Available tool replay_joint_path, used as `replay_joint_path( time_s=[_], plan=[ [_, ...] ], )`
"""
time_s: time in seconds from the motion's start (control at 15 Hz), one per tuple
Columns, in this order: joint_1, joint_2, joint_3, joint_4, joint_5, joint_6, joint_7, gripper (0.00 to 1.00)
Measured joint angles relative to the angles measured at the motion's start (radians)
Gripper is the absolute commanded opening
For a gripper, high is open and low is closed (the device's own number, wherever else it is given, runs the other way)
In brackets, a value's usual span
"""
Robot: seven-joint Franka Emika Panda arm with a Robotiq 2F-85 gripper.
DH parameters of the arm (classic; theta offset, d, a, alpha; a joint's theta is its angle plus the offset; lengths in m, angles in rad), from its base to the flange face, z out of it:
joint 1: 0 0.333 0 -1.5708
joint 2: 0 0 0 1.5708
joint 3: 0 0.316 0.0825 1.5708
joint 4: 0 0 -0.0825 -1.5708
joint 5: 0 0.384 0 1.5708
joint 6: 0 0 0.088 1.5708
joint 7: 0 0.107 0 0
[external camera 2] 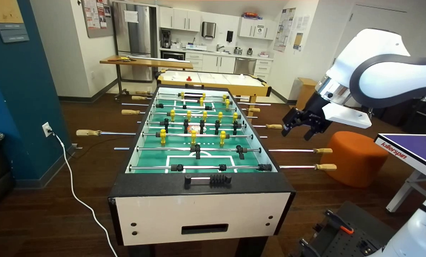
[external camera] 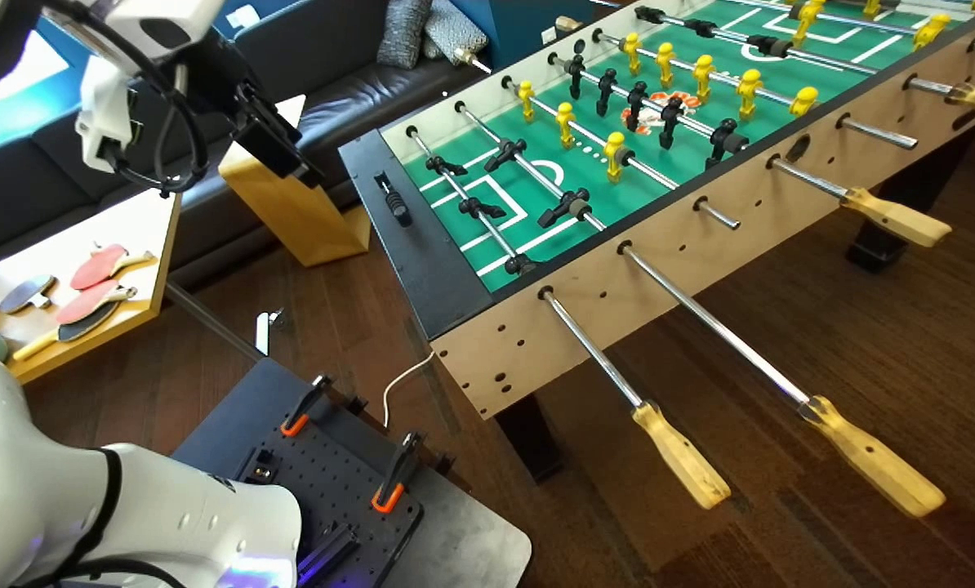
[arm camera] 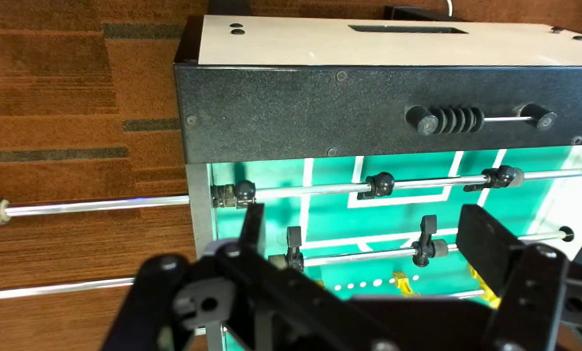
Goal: Push the second handle of the table football slightly
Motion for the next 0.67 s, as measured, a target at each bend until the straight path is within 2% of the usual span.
replay_joint_path(
  time_s=[0.27,0.67],
  plan=[
    [-0.019,0.007,-0.011,0.001,0.001,0.000,0.054,1.00],
    [-0.165,0.054,-0.100,0.011,0.001,0.008,0.161,1.00]
  ],
)
